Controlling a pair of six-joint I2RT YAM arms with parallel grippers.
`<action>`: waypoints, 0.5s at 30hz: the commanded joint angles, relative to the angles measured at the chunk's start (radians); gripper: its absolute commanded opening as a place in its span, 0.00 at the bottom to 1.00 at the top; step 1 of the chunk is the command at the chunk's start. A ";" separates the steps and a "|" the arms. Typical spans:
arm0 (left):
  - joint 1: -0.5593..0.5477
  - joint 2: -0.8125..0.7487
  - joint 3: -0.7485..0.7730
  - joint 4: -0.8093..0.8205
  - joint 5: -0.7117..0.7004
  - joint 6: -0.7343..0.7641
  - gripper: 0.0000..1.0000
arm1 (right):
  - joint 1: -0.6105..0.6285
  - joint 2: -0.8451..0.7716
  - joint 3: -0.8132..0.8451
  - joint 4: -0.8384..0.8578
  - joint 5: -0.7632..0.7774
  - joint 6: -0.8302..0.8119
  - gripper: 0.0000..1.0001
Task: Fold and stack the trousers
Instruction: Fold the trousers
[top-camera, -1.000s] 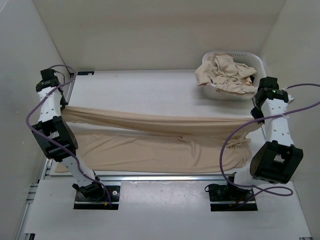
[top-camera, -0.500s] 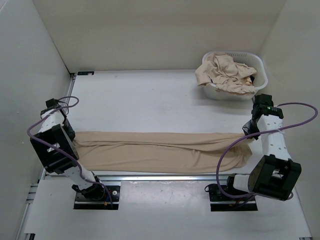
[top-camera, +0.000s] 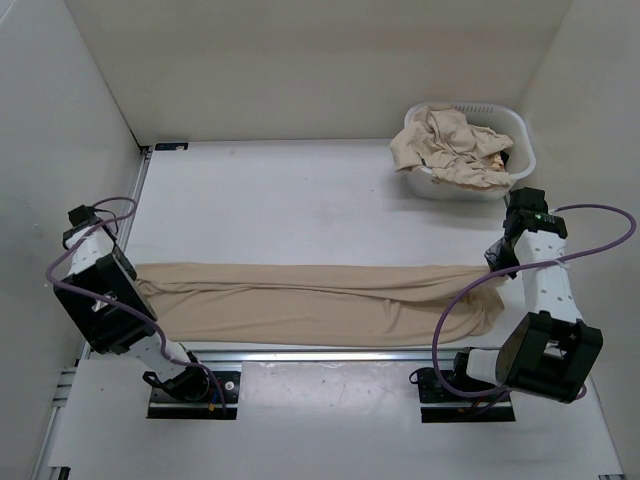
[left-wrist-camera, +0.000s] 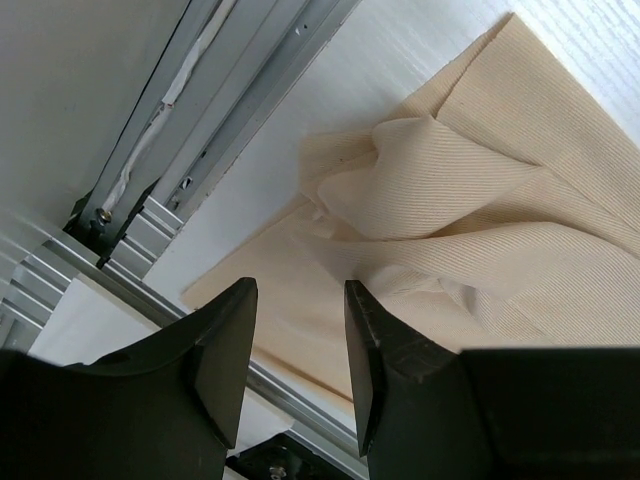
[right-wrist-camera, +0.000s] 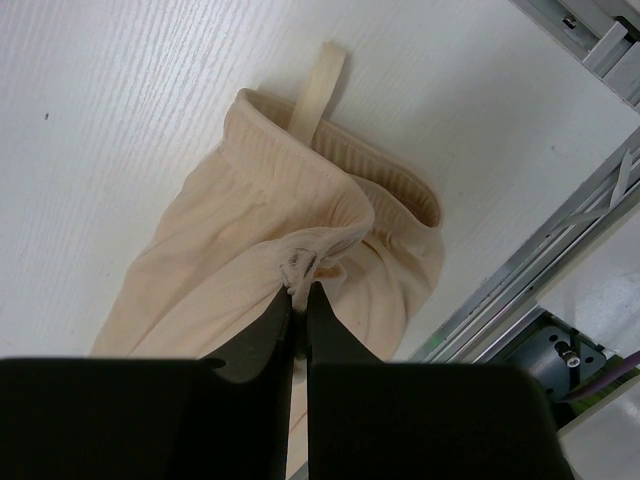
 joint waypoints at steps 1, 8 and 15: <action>0.013 -0.009 -0.004 0.030 0.026 -0.001 0.52 | -0.008 -0.034 0.000 0.020 -0.007 -0.014 0.00; 0.022 0.024 -0.033 0.030 0.016 -0.001 0.55 | -0.008 -0.043 0.000 0.020 -0.007 -0.014 0.00; 0.040 0.072 -0.033 0.030 0.034 -0.001 0.20 | -0.008 -0.043 0.000 0.010 -0.007 -0.014 0.00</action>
